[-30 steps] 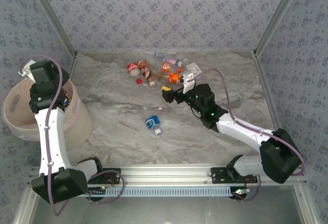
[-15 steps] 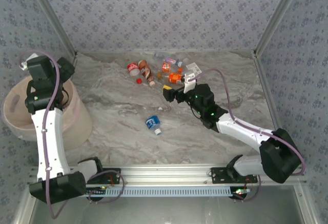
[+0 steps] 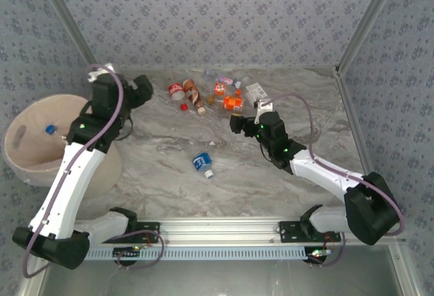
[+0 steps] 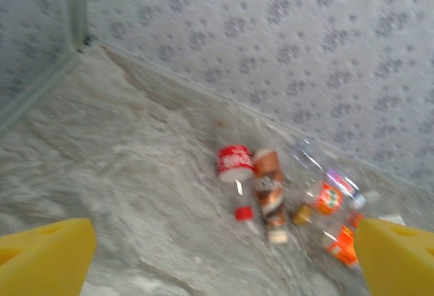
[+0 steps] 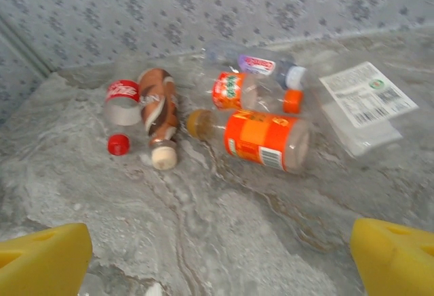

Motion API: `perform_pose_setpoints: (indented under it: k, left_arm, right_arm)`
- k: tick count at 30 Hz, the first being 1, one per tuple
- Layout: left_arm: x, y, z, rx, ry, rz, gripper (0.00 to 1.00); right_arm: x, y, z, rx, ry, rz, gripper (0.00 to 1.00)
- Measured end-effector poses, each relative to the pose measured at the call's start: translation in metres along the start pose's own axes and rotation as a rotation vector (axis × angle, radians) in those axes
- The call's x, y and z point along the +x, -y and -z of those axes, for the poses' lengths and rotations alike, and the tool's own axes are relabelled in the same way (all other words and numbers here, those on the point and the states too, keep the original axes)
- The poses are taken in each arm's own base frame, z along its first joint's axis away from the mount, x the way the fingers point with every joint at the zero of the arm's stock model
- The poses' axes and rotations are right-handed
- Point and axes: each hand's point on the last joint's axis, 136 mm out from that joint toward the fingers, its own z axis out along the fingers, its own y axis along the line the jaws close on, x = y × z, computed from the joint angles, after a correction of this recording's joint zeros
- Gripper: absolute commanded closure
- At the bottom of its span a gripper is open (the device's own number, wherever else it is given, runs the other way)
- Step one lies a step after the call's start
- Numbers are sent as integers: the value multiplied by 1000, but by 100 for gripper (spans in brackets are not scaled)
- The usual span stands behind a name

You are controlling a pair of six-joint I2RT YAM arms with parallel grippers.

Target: Put the plastic bottles in the bin

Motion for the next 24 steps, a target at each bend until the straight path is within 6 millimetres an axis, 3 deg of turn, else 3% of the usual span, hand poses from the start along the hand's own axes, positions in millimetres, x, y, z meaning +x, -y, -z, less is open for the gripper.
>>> perform_pose_setpoints:
  k: [5, 8, 12, 24]
  left_arm:
    - [69, 45, -15, 76, -143, -34, 2]
    - [108, 57, -21, 81, -218, -40, 2]
    - [159, 52, -29, 36, -291, -68, 2]
    - [279, 33, -62, -82, -577, -154, 2]
  right_arm:
    - [11, 26, 15, 66, -16, -64, 0]
    - [15, 37, 24, 93, -18, -90, 0]
    - [17, 47, 31, 118, -16, -109, 0]
    - [22, 67, 45, 172, -32, -132, 0]
